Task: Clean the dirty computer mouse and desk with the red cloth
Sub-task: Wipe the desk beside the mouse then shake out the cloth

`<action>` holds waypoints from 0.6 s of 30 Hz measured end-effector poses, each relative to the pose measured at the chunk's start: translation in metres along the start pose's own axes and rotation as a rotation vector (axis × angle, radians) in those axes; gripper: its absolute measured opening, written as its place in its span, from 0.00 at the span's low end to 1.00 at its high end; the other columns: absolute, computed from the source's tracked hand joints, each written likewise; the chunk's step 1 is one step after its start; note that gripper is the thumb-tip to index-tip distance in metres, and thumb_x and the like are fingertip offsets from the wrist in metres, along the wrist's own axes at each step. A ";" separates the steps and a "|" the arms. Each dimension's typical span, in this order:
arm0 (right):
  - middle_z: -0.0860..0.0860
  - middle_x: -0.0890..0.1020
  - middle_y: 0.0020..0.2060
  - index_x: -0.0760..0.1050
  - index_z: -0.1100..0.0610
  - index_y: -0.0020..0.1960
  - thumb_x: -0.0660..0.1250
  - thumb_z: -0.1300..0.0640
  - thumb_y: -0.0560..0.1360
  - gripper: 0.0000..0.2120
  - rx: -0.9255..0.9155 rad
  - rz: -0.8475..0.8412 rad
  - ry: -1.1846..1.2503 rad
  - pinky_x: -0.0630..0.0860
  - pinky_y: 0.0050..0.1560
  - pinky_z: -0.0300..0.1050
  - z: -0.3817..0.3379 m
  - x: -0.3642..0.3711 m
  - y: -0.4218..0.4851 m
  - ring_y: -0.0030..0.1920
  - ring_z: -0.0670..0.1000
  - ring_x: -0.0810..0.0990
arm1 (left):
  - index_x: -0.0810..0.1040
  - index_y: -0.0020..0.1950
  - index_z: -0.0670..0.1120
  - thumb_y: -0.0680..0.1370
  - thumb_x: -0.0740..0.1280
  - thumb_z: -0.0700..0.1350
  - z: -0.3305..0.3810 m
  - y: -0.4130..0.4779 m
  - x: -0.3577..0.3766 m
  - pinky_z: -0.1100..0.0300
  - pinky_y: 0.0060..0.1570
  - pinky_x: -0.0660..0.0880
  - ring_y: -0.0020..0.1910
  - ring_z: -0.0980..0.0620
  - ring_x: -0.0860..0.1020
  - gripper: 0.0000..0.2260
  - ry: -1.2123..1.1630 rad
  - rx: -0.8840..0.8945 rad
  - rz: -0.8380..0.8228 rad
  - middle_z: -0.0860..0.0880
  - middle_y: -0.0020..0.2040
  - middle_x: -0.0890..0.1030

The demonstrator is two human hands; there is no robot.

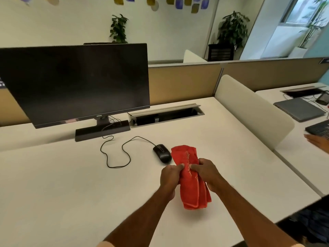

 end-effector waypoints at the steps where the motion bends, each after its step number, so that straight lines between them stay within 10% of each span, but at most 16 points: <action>1: 0.54 0.85 0.44 0.78 0.56 0.52 0.69 0.57 0.75 0.07 -0.008 -0.021 0.006 0.83 0.43 0.50 -0.005 0.004 0.005 0.42 0.54 0.86 | 0.81 0.51 0.43 0.76 0.70 0.48 0.002 0.005 0.003 0.52 0.42 0.81 0.44 0.46 0.85 0.10 -0.029 -0.013 -0.041 0.46 0.43 0.87; 6: 0.55 0.84 0.50 0.75 0.56 0.58 0.67 0.57 0.77 0.11 -0.017 -0.096 0.037 0.83 0.44 0.51 -0.018 0.003 0.044 0.47 0.56 0.85 | 0.80 0.56 0.45 0.77 0.70 0.50 0.011 0.037 0.019 0.48 0.51 0.81 0.50 0.44 0.84 0.12 -0.146 -0.054 -0.170 0.45 0.49 0.86; 12: 0.59 0.84 0.47 0.77 0.61 0.53 0.69 0.61 0.75 0.08 0.017 0.020 -0.018 0.82 0.47 0.55 -0.020 -0.033 0.112 0.46 0.59 0.84 | 0.76 0.33 0.47 0.76 0.69 0.45 0.048 0.088 0.013 0.54 0.39 0.74 0.35 0.49 0.74 0.11 0.167 0.124 0.130 0.48 0.31 0.76; 18: 0.53 0.84 0.41 0.80 0.56 0.47 0.73 0.57 0.71 0.06 -0.068 0.085 -0.258 0.78 0.42 0.46 -0.030 -0.041 0.181 0.41 0.52 0.82 | 0.85 0.52 0.45 0.76 0.67 0.39 0.080 0.132 0.022 0.67 0.48 0.71 0.46 0.58 0.78 0.08 0.561 0.245 0.374 0.51 0.49 0.85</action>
Point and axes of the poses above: each hand's wrist, its own y-axis towards the middle knuckle, its own x-axis out of the palm, z = x × y, the point moved 10 cm from there along y, towards the middle knuckle
